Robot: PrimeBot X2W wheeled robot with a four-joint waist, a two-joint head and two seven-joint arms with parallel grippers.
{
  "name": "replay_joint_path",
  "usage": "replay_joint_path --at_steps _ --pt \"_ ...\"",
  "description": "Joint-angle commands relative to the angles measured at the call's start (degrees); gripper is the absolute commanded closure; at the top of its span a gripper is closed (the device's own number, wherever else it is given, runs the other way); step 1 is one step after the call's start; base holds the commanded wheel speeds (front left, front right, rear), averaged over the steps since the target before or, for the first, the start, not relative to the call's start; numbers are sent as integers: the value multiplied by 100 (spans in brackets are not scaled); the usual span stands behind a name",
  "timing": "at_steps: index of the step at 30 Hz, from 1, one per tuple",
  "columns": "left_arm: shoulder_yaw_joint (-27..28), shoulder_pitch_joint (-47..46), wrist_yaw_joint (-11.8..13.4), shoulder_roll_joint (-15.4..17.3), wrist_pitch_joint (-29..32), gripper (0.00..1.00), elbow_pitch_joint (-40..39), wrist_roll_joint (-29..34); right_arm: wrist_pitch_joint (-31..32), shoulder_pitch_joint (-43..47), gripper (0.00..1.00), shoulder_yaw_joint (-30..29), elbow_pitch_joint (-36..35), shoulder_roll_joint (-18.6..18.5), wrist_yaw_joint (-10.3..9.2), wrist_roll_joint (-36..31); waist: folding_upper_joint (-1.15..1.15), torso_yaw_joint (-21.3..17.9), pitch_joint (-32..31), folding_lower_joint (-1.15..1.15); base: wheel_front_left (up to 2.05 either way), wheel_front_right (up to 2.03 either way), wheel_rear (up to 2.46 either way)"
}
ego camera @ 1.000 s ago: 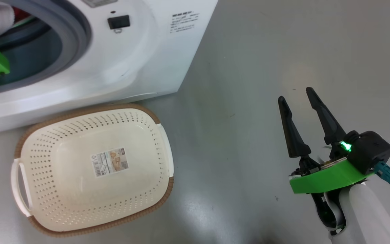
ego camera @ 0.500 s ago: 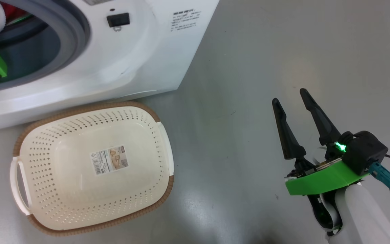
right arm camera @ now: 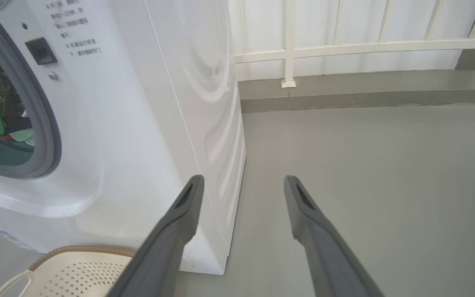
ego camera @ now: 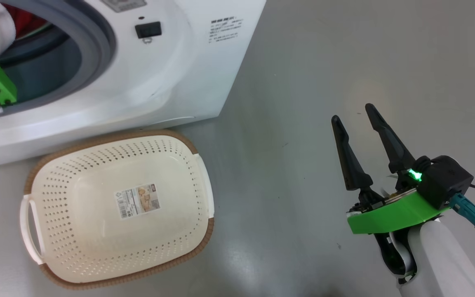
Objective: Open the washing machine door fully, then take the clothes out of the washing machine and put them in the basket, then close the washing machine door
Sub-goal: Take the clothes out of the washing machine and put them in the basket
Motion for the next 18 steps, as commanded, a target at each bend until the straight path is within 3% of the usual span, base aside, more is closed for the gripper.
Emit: replay_joint_path --at_steps 1,11,18 --pt "106 168 -18 245 -156 100 -209 -42 -37 112 0 117 -115 -9 19 -33 0 64 -84 0 0 0 0" --pt "182 901 122 -27 -947 100 -900 -178 -37 274 0 173 -78 -9 19 -192 0 301 -471 0 0 0 0" --pt "220 1893 453 -214 -1218 100 -2076 -170 -37 457 0 214 -13 -9 19 -279 0 443 -842 0 0 0 0"
